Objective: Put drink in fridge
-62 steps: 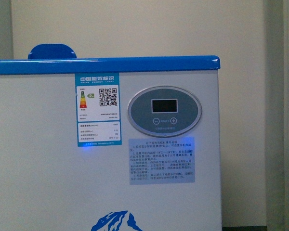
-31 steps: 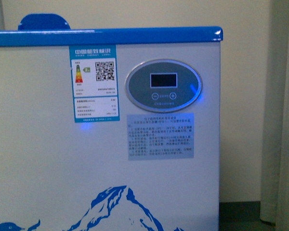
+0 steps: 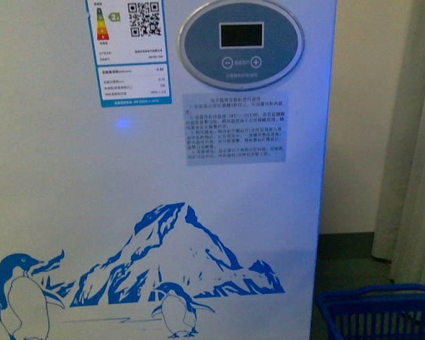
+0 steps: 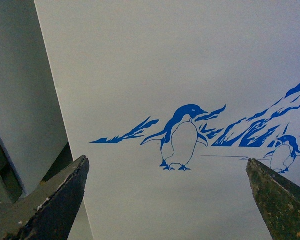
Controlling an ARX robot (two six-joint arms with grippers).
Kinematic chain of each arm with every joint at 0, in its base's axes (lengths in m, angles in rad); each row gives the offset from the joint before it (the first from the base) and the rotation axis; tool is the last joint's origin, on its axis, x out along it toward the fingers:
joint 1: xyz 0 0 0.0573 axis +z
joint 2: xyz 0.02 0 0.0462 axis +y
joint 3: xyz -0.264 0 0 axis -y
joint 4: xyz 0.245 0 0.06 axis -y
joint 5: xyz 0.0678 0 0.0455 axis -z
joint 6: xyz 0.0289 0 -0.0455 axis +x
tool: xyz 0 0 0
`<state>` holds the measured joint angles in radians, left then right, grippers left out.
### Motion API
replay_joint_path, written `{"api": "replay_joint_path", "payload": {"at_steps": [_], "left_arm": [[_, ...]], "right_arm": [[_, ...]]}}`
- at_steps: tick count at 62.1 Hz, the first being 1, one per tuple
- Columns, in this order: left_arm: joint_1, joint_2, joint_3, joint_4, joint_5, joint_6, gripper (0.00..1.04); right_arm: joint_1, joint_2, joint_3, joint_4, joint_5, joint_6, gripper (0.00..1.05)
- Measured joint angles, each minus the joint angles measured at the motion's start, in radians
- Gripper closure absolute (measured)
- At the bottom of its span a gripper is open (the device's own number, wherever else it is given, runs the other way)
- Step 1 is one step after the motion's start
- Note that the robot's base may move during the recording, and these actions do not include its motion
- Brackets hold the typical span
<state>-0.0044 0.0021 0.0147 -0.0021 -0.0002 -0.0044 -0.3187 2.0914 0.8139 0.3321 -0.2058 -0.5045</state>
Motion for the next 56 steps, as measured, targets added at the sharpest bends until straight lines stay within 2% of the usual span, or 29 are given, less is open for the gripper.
{"api": "replay_joint_path", "payload": {"at_steps": [26,38,56], "left_arm": [[0.0,0.0,0.0,0.0,0.0,0.0,0.08],[0.0,0.0,0.0,0.0,0.0,0.0,0.08],[0.0,0.0,0.0,0.0,0.0,0.0,0.08]], "right_arm": [[-0.054,0.548,0.216,0.148,0.035,-0.327,0.07],[-0.069,0.698,0.313,0.202,0.057,-0.401,0.07],[-0.071,0.809,0.403,0.244,0.065,-0.407,0.07]]}}
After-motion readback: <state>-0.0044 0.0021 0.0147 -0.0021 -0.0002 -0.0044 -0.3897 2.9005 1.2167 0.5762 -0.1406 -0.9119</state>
